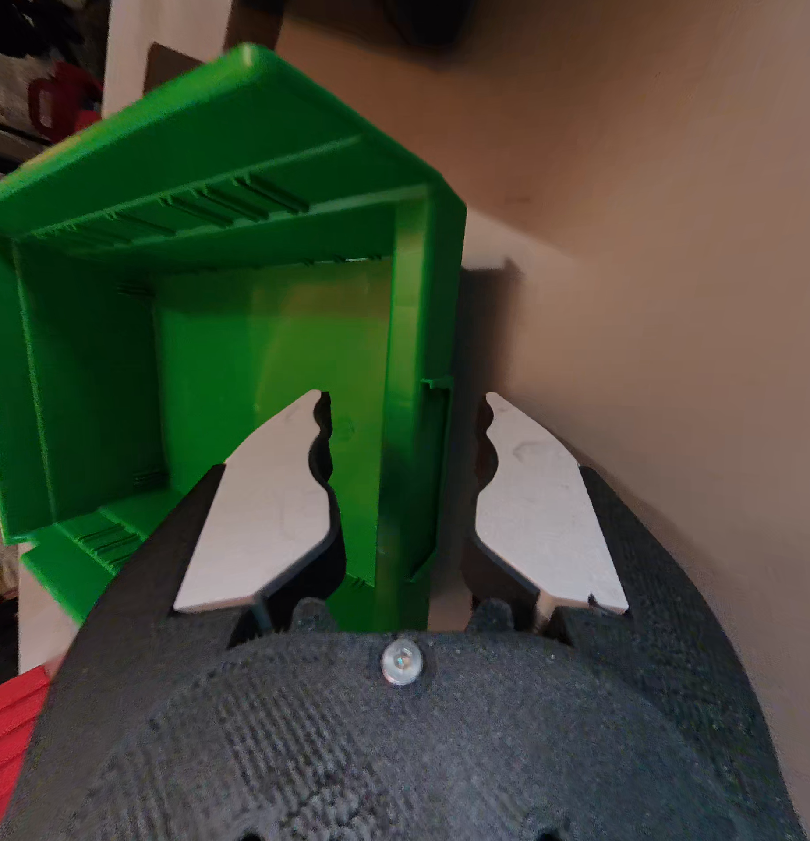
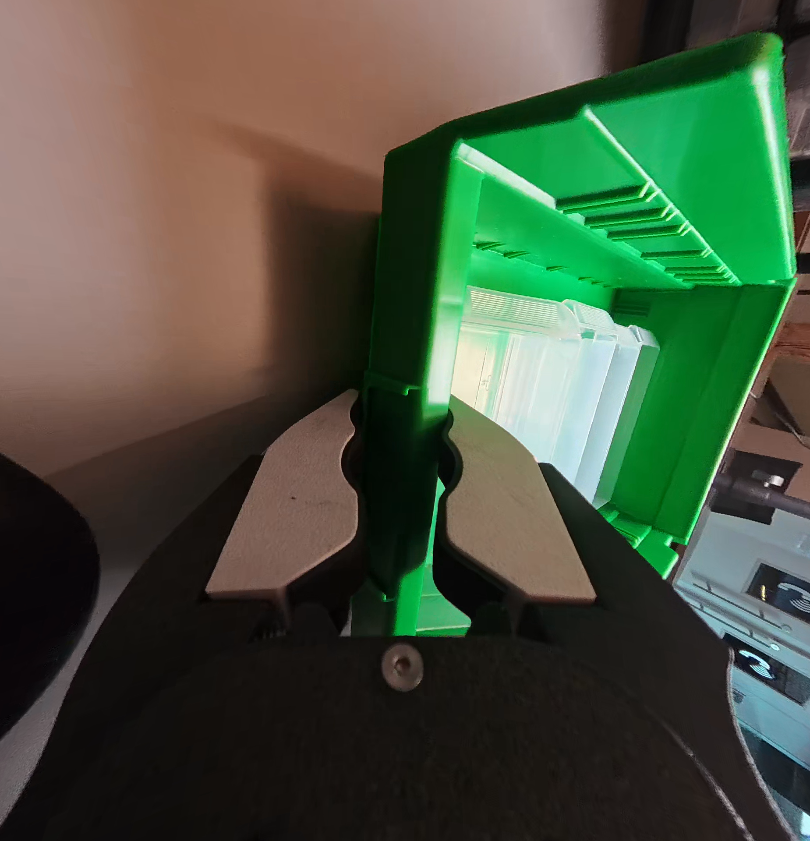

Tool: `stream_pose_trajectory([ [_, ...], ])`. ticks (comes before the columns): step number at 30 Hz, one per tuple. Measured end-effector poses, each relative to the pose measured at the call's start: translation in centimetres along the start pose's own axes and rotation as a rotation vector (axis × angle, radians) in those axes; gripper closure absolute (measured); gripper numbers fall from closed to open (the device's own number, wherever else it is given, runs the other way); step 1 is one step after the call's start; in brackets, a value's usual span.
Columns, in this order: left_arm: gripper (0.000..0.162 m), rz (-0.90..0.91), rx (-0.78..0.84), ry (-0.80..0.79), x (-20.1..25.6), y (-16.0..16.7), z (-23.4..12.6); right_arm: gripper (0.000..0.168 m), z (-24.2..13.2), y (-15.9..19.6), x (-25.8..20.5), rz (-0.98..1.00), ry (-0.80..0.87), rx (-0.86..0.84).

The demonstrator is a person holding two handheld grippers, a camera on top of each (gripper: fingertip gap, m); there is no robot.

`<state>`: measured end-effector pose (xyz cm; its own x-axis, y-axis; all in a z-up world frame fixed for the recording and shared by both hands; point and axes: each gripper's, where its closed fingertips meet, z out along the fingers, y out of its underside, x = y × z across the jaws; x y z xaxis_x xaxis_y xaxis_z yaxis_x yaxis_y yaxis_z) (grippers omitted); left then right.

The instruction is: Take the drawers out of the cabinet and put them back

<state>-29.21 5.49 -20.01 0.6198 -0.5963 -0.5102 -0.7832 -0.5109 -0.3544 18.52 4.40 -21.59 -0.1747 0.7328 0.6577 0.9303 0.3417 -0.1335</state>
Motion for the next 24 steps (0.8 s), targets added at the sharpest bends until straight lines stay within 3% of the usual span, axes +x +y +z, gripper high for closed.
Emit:
stream_pose_trajectory([
  [6,0.131,0.133,-0.037,0.022,0.2,0.2,2.6,0.123,-0.1,0.7,0.4,0.054,0.004,-0.043],
  [12,0.131,0.132,0.031,0.005,0.5,-2.1,3.4,0.138,-0.1,0.9,-0.2,0.045,-0.01,-0.047],
  [24,0.131,0.277,0.127,0.035,3.1,-4.6,2.8,0.139,-0.4,-0.1,-0.5,0.056,0.054,-0.029],
])
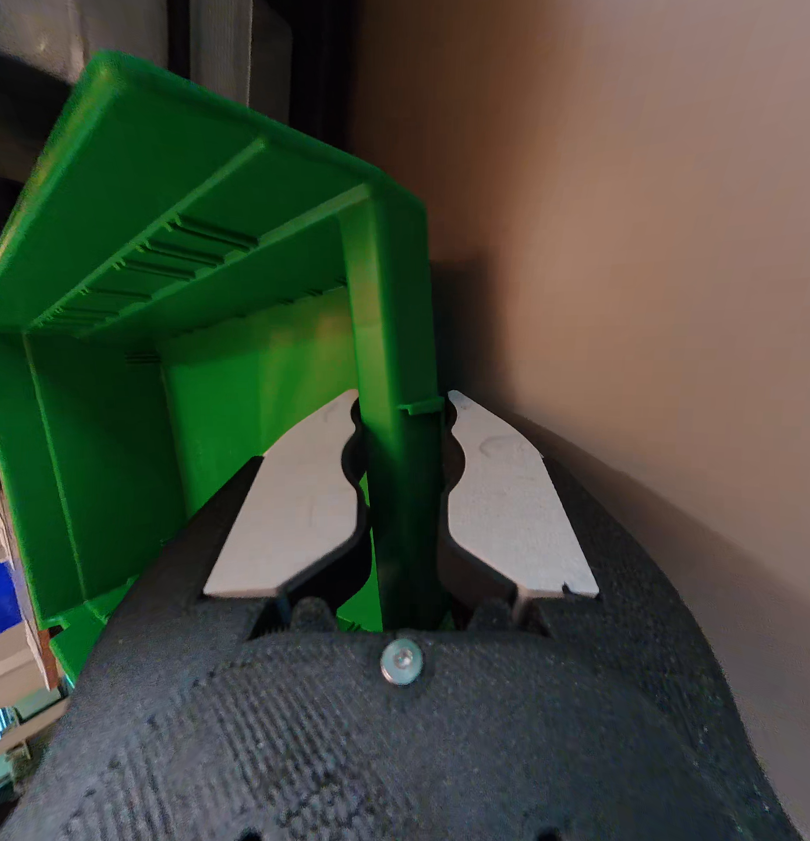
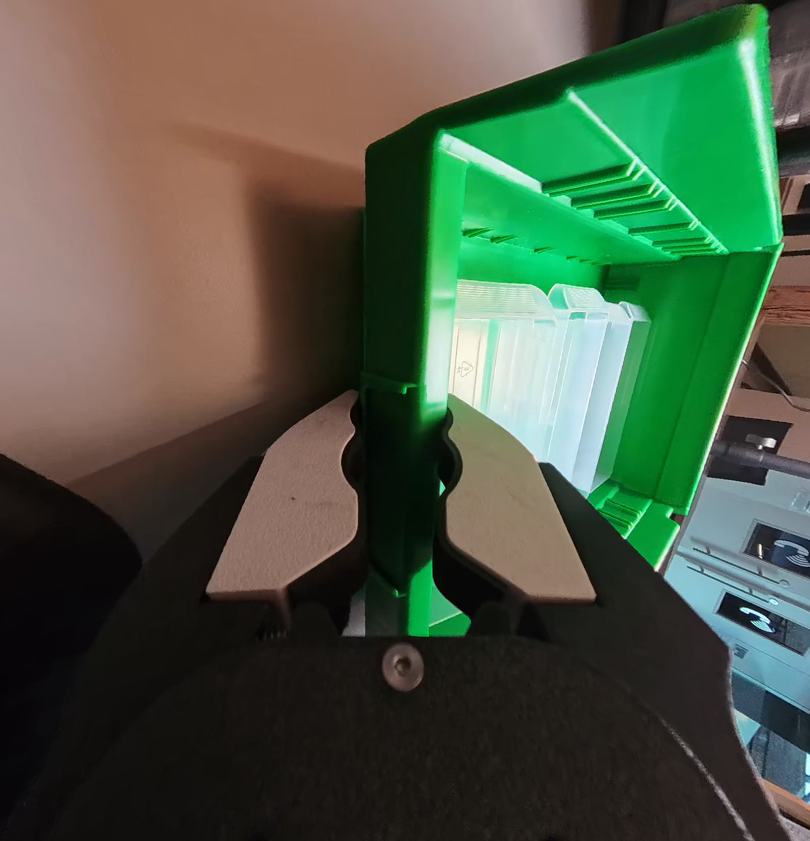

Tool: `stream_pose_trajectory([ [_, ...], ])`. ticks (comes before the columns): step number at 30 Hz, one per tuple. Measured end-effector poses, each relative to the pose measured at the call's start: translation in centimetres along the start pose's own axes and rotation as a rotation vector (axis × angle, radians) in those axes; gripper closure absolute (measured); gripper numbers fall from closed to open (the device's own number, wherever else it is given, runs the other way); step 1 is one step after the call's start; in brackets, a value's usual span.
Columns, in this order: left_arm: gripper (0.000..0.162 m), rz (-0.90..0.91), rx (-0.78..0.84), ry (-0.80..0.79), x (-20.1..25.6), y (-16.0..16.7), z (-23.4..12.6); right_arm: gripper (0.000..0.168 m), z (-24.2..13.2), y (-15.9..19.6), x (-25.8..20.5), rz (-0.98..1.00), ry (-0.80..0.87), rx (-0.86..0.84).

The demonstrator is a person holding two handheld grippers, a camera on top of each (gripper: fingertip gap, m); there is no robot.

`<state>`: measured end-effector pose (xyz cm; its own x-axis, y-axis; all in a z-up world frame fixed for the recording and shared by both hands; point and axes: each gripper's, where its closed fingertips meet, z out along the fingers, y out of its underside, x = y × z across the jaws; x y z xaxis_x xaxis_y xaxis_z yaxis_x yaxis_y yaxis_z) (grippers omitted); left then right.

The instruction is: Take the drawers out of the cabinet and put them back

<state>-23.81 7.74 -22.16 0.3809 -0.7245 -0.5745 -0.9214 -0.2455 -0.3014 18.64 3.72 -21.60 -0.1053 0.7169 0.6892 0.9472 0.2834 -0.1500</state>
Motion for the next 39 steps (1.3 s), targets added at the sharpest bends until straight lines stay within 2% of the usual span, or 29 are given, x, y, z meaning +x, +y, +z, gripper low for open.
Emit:
stream_pose_trajectory([
  [5,0.131,0.055,0.05,0.02,1.0,-0.7,-0.5,0.139,-0.3,-0.8,-0.2,0.015,0.021,0.006],
  [11,0.13,0.095,0.06,-0.027,1.3,-0.7,-0.9,0.139,-0.9,-1.9,-1.0,0.023,0.032,0.004],
  [14,0.103,0.053,0.012,-0.102,0.3,-0.8,-1.7,0.138,-1.4,-3.1,-1.4,0.025,0.039,0.032],
  [16,0.1,-0.039,0.077,-0.137,-0.2,-2.6,-3.2,0.137,-2.3,-4.0,-1.3,0.067,0.056,0.074],
  [18,0.102,-0.13,0.164,-0.153,-0.3,-4.8,-5.0,0.128,-4.2,-5.3,-1.1,0.194,0.025,0.18],
  [20,0.105,-0.192,0.233,-0.139,0.4,-6.6,-6.5,0.134,-6.7,-6.1,0.1,0.336,0.06,0.295],
  [24,0.107,-0.236,0.303,-0.102,2.4,-9.5,-8.1,0.135,-11.2,-3.6,3.3,0.595,0.236,0.366],
  [26,0.107,-0.193,0.246,-0.149,2.3,-9.4,-7.8,0.132,-12.1,-0.3,4.5,0.757,0.344,0.31],
  [28,0.104,-0.179,0.155,-0.169,1.6,-8.1,-6.5,0.119,-12.1,3.3,4.7,0.913,0.408,0.228],
  [29,0.1,-0.186,0.087,-0.16,1.1,-6.8,-5.3,0.111,-11.8,4.4,4.3,0.985,0.406,0.204],
  [32,0.1,-0.195,-0.099,-0.087,0.5,-2.2,-1.6,0.109,-10.5,5.6,3.2,1.158,0.375,0.238],
  [33,0.113,-0.179,-0.127,-0.071,0.6,-1.3,-0.8,0.108,-9.7,5.5,2.8,1.205,0.339,0.255],
  [34,0.127,-0.152,-0.109,-0.067,0.7,-1.2,-0.4,0.108,-9.0,5.3,2.4,1.24,0.31,0.267],
  [39,0.132,0.005,-0.135,-0.112,3.4,-2.5,-2.1,0.108,-6.5,5.2,1.2,1.284,0.245,0.244],
])
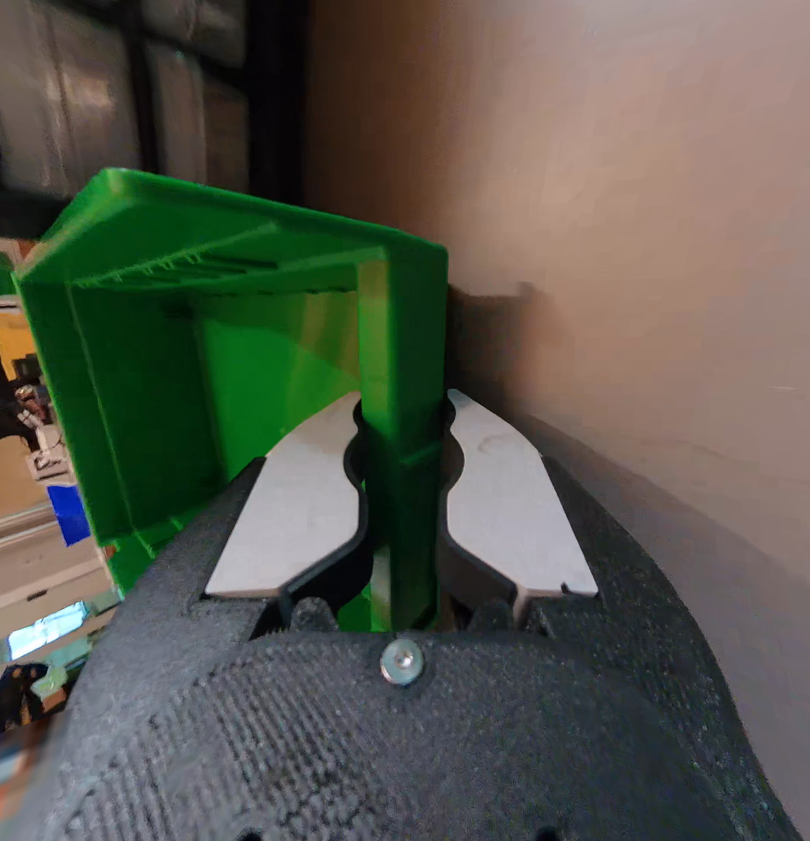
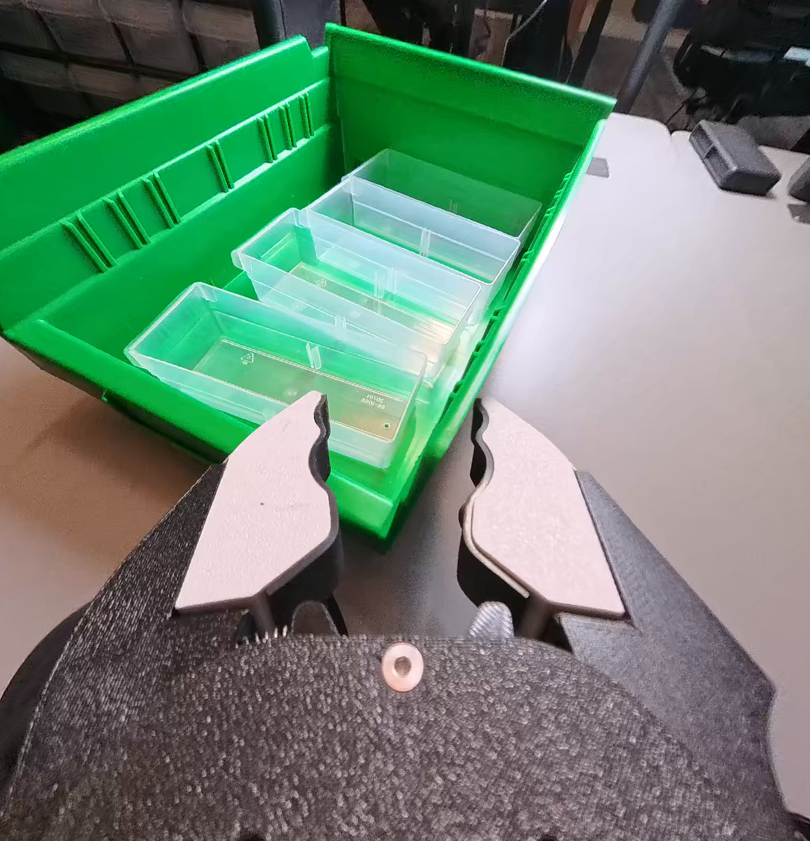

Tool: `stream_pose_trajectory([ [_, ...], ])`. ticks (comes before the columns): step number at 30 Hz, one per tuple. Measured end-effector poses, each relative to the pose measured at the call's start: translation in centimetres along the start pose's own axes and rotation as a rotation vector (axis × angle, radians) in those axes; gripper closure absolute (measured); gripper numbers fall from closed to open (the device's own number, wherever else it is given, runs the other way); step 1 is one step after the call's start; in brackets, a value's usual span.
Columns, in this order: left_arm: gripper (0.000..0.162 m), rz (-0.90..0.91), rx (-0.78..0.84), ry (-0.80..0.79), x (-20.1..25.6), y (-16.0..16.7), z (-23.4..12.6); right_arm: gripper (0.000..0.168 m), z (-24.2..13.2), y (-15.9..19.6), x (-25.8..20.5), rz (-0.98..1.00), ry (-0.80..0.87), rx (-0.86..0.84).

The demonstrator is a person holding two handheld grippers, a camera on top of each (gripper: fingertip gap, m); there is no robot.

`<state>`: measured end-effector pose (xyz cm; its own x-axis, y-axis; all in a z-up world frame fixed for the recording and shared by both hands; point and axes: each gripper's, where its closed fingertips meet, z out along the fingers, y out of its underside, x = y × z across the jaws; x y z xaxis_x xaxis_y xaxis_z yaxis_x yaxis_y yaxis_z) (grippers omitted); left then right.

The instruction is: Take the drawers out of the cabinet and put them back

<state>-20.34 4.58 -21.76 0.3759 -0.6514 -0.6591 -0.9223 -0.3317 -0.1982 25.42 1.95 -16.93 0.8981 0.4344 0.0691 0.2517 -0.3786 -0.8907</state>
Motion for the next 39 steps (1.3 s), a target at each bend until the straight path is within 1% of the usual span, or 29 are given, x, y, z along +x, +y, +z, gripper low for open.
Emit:
stream_pose_trajectory([
  [5,0.132,0.058,0.111,0.062,5.5,-2.1,-4.4,0.111,0.6,0.1,0.0,0.047,-0.024,-0.007],
  [10,0.127,0.098,0.221,0.112,10.4,-4.0,-8.1,0.114,0.6,0.1,-0.1,0.077,-0.039,0.003],
  [17,0.122,0.177,0.279,0.109,13.5,-4.4,-10.9,0.119,0.2,0.0,0.3,0.06,0.012,0.01],
  [20,0.127,0.239,0.324,0.096,14.6,-4.6,-11.9,0.122,0.0,-0.1,0.4,0.067,0.016,0.013],
  [22,0.131,0.276,0.384,0.104,15.8,-5.4,-12.9,0.123,0.1,0.0,0.5,0.066,0.024,0.007],
  [24,0.131,0.32,0.45,0.115,17.0,-6.5,-13.8,0.125,0.2,0.1,0.5,0.07,0.026,0.007],
  [27,0.13,0.358,0.509,0.084,17.2,-8.2,-14.0,0.125,0.3,0.0,0.3,0.071,0.019,0.008],
  [28,0.126,0.349,0.52,0.077,17.0,-8.7,-13.9,0.125,0.2,0.0,0.3,0.067,0.023,0.008],
  [29,0.12,0.328,0.543,0.084,16.7,-9.3,-14.1,0.125,0.2,0.0,0.4,0.063,0.028,0.009],
  [31,0.117,0.255,0.638,0.146,16.4,-10.9,-15.5,0.126,0.2,0.1,0.4,0.062,0.03,0.01],
  [33,0.123,0.127,0.794,0.208,15.2,-13.4,-18.1,0.126,0.2,0.2,0.4,0.075,0.017,0.014],
  [35,0.131,-0.071,0.95,0.285,12.8,-16.5,-21.3,0.126,0.3,0.1,0.4,0.089,0.005,0.019],
  [36,0.132,-0.173,0.98,0.306,11.2,-18.0,-22.1,0.126,0.4,0.0,0.4,0.091,0.006,0.02],
  [37,0.13,-0.26,0.974,0.336,9.9,-19.3,-22.3,0.126,0.5,0.0,0.4,0.089,0.009,0.021],
  [39,0.118,-0.386,0.87,0.427,8.7,-21.9,-20.6,0.126,0.5,0.0,0.4,0.086,0.015,0.026],
])
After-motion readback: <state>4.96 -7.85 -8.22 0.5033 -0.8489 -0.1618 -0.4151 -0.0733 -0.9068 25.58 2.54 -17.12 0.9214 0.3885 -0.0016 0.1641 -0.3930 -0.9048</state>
